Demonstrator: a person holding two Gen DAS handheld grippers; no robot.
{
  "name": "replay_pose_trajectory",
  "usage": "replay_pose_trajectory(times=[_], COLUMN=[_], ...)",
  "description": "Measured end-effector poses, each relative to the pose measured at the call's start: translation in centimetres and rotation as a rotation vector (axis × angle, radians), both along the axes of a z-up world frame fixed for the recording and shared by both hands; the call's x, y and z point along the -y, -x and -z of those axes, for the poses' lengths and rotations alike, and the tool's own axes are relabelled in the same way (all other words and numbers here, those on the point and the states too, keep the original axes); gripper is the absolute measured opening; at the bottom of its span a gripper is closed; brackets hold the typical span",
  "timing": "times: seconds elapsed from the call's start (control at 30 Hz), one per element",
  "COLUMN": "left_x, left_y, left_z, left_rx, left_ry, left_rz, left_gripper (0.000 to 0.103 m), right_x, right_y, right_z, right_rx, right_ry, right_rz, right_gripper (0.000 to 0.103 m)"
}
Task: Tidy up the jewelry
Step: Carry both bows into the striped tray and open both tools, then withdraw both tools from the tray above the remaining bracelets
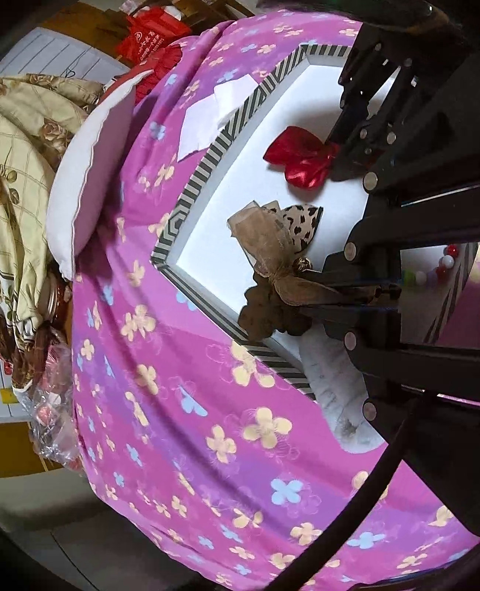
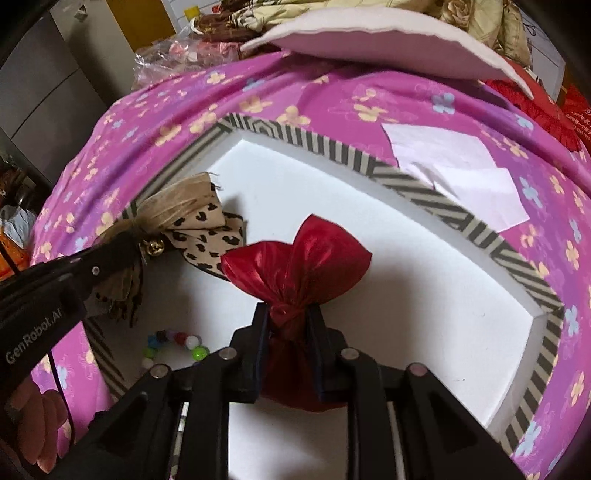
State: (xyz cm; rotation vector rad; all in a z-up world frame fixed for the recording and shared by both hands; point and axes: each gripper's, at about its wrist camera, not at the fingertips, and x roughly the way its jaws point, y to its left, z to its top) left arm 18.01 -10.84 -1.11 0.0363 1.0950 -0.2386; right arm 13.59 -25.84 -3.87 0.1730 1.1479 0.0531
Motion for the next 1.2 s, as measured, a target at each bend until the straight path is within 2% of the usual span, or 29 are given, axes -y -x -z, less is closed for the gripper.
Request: replay_pose_trajectory(times=[0.07,0.13,0.2,0.37,0.53,0.83,1.0,1.2], left_x=[-0.1,-0.2,-0.2,-0.6,-1.0,-2.7,-4.3,-6.6], left_y=[0.0,0.0,0.0,0.5,1.8,6.0,9.0,13.1], left_z=[0.1,0.1,0.1,-0.2,-1.4,-4.6,-5.3,-4.7], left_rx=[0.002,0.001,0.001,-0.001,0.014,0.098,0.096,0.061], left_ry=[0.005,0.016,0.020,0.032,0.037,0.012,0.016,0.021], left_rz=[-0.002,0.002,0.003,-0.013,-0.005,0.004,0.011,0.011], left_gripper=[0.020,0.021,0.026,0.039,0.040,0.040,0.040,0.040], right_x=[0.1,0.3,0.7,2.0,2.8,2.2,1.5,1.1], right_y=[0.2,0.4,0.8,2.1,4.2,9.6,13.7,18.3], right_z=[-0.1,-0.4,-0.9,-2.1,-3.8,-7.5,-8.6,-8.3], right_rx=[-0.004,-0.001,0.006,0.022,0.045,0.106,0.126,0.128], right_ry=[0.000,-0.009,-0.015,-0.033,-0.033,-0.041,-0.037,-0.045], right_rz=[0.003,0.005,0.016,0.050,0.065,0.044,0.023,0.026], right_gripper=[0.026,0.039,0.044,0.046,0.048,0.054,0.055,0.057])
